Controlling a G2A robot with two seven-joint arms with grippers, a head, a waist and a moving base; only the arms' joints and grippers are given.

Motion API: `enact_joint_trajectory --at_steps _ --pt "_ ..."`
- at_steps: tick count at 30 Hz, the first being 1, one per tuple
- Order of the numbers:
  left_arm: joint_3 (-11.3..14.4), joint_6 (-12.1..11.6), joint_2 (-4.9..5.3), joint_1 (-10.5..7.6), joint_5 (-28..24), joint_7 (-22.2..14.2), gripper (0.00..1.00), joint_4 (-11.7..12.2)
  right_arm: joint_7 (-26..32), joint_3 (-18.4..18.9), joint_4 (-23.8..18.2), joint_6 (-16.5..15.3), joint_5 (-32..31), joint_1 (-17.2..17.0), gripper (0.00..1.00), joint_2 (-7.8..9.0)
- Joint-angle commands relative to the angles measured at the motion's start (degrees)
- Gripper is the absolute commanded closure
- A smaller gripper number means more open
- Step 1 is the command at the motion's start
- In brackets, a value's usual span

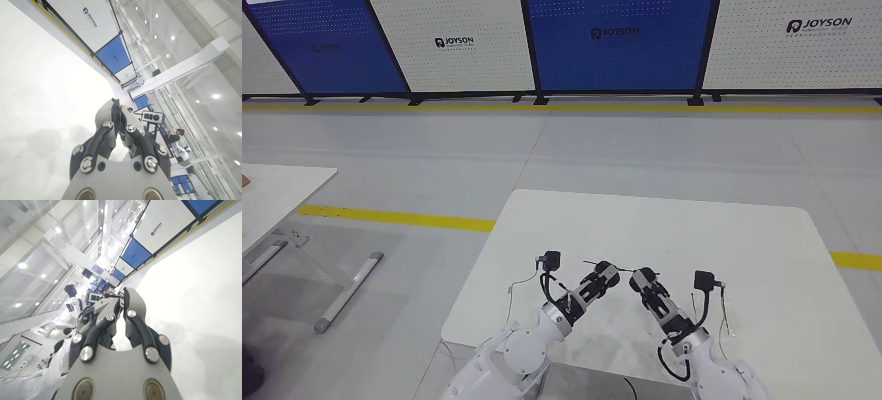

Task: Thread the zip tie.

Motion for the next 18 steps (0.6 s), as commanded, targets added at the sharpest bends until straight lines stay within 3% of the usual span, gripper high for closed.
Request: enact_joint_trajectory --at_steps 1,14,17,18 --pt "0.02 -0.16 0.01 0.04 0.07 -0.09 1.00 0.04 -0.17 -0.03 -0.02 0.01 -0.06 0.01 1.00 0.01" --pt "0.11 -0.31 -0.01 0.17 0.27 0.22 1.00 0.14 -1.26 -0.43 0.26 0.01 -1.13 -0.01 1.00 0.06" --pt "0.25 -0.23 -0.04 0.26 0.39 0.46 0.76 0.18 -1.68 -0.39 0.23 0.01 -1.68 -0.12 1.00 0.10" --pt "0.30 -0.17 -0.04 0.28 0.57 0.50 0.75 0.21 -1.82 -0.38 0.23 0.01 -1.89 -0.17 1.00 0.11"
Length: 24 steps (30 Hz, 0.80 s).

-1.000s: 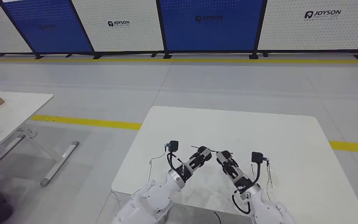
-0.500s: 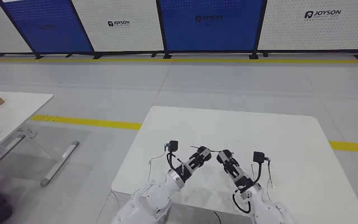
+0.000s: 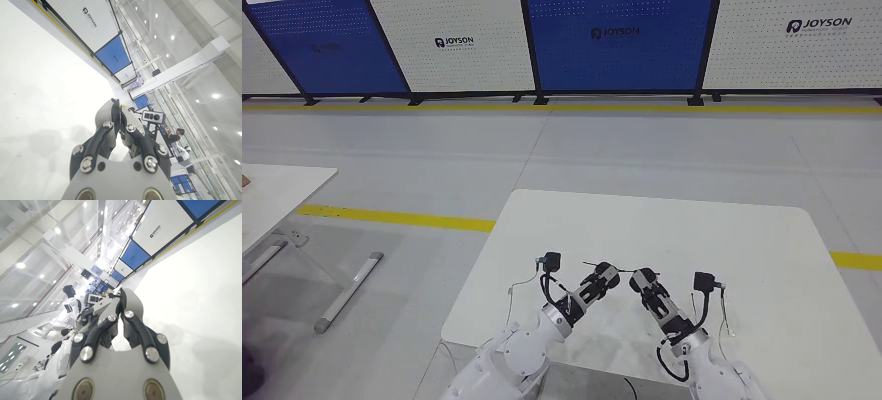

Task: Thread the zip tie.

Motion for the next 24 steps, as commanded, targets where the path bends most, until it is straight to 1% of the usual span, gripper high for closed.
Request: enact_joint_trajectory --at_steps 1,2,3,4,8,11,12,16,19,20,22,23,24 --pt "0.08 0.10 -0.01 0.04 0.22 0.15 0.75 0.00 -0.27 0.02 -0.02 0.00 -0.36 -0.09 1.00 0.02" --pt "0.11 0.12 -0.02 0.05 0.23 0.20 0.72 -0.01 -0.36 0.03 -0.02 0.00 -0.48 -0.12 1.00 0.02" --pt "0.12 0.14 -0.02 0.06 0.24 0.24 0.72 -0.01 -0.42 0.02 -0.02 0.00 -0.59 -0.14 1.00 0.03" --pt "0.14 0.15 -0.03 0.06 0.28 0.27 0.70 -0.02 -0.47 0.02 -0.03 0.00 -0.65 -0.16 1.00 0.03" --pt "0.36 0.30 -0.05 0.08 0.76 0.39 0.73 -0.06 -0.65 0.03 -0.22 0.00 -1.07 -0.26 1.00 0.07" --pt "0.64 0.55 -0.09 -0.02 1.13 0.40 0.78 -0.29 -0.93 0.09 -0.36 0.00 -1.48 -0.38 1.00 0.11" --pt "0.74 0.68 -0.10 -0.08 1.28 0.41 0.83 -0.42 -1.07 0.12 -0.40 0.00 -1.69 -0.42 1.00 0.13" --pt "0.95 1.00 -0.14 -0.18 1.58 0.50 0.90 -0.67 -1.32 0.23 -0.41 0.01 -2.16 -0.54 1.00 0.18" --pt "1.03 1.18 -0.17 -0.24 1.73 0.63 0.92 -0.72 -1.29 0.32 -0.40 0.00 -2.28 -0.61 1.00 0.21" --pt "1.05 1.22 -0.18 -0.25 1.74 0.71 0.90 -0.73 -1.26 0.36 -0.39 0.00 -2.26 -0.62 1.00 0.22" --pt "1.10 1.29 -0.20 -0.26 1.75 0.84 0.92 -0.74 -1.17 0.47 -0.40 0.00 -2.22 -0.64 1.00 0.25" --pt "1.12 1.31 -0.21 -0.27 1.76 0.89 0.95 -0.74 -1.11 0.50 -0.42 0.00 -2.21 -0.65 1.00 0.26" --pt "1.14 1.34 -0.22 -0.27 1.75 0.94 1.00 -0.74 -1.06 0.52 -0.43 0.00 -2.20 -0.67 1.00 0.27"
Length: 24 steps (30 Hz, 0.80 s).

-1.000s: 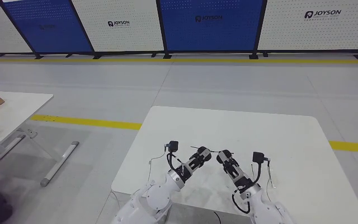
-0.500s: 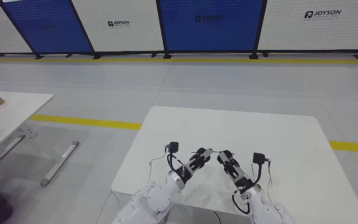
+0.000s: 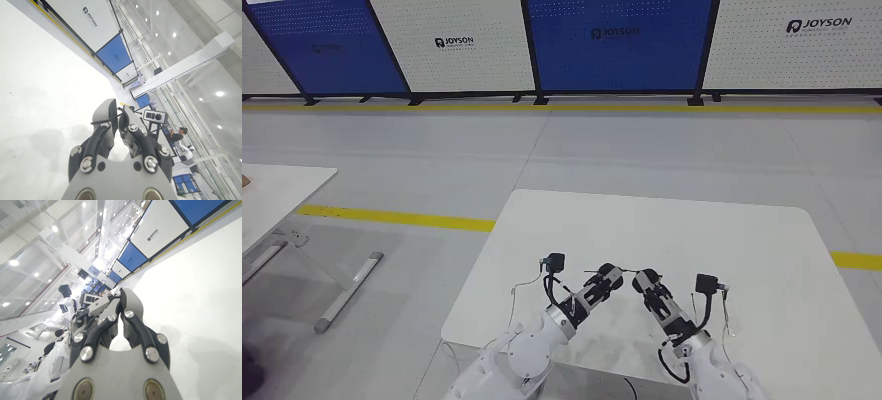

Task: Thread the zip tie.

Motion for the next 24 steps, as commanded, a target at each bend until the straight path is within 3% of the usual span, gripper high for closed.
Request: enact_joint_trajectory --at_steps 1,5,6,7,24 --pt "0.05 0.07 -0.02 -0.02 -0.02 0.11 1.00 -0.01 0.11 0.05 -0.04 0.00 0.01 -0.02 1.00 0.02" --pt "0.12 0.19 -0.08 -0.02 -0.19 0.44 1.00 -0.05 0.29 0.18 -0.07 0.00 0.11 -0.04 1.00 0.06" --pt "0.13 0.21 -0.09 -0.03 -0.25 0.54 0.96 -0.05 0.31 0.22 -0.08 0.00 0.16 -0.05 1.00 0.07" --pt "0.15 0.24 -0.10 -0.04 -0.25 0.58 1.00 -0.05 0.33 0.25 -0.08 0.00 0.20 -0.05 1.00 0.08" --pt "0.32 0.44 -0.14 -0.57 -0.78 -1.01 1.00 -0.02 2.43 -0.08 -0.25 0.00 -0.04 0.45 1.00 0.29"
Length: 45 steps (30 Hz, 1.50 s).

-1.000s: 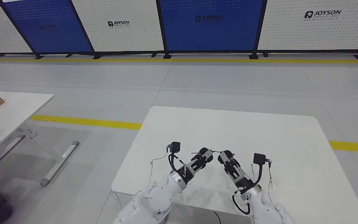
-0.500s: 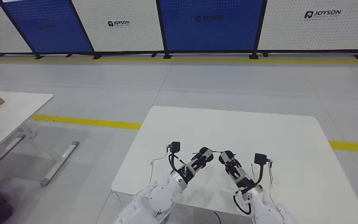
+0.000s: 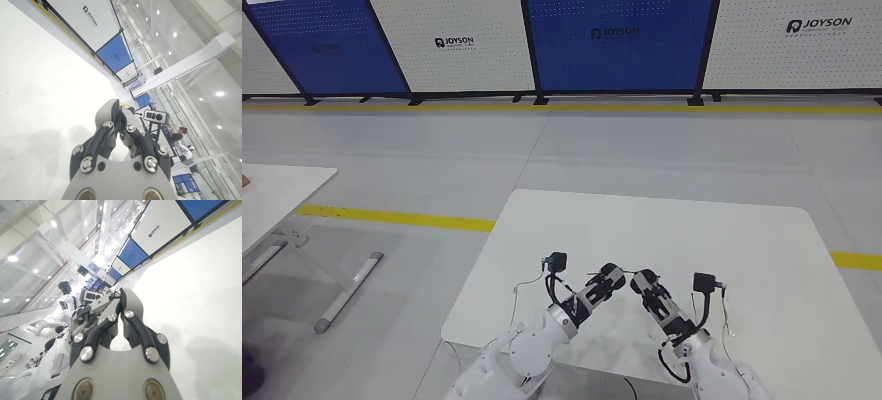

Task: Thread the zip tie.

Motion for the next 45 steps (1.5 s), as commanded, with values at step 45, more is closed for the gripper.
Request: enact_joint_trajectory --at_steps 45 --pt "-1.17 0.10 0.49 0.75 -1.30 -2.45 1.00 -0.98 1.66 -0.30 0.58 1.57 1.26 1.00 1.00 0.21"
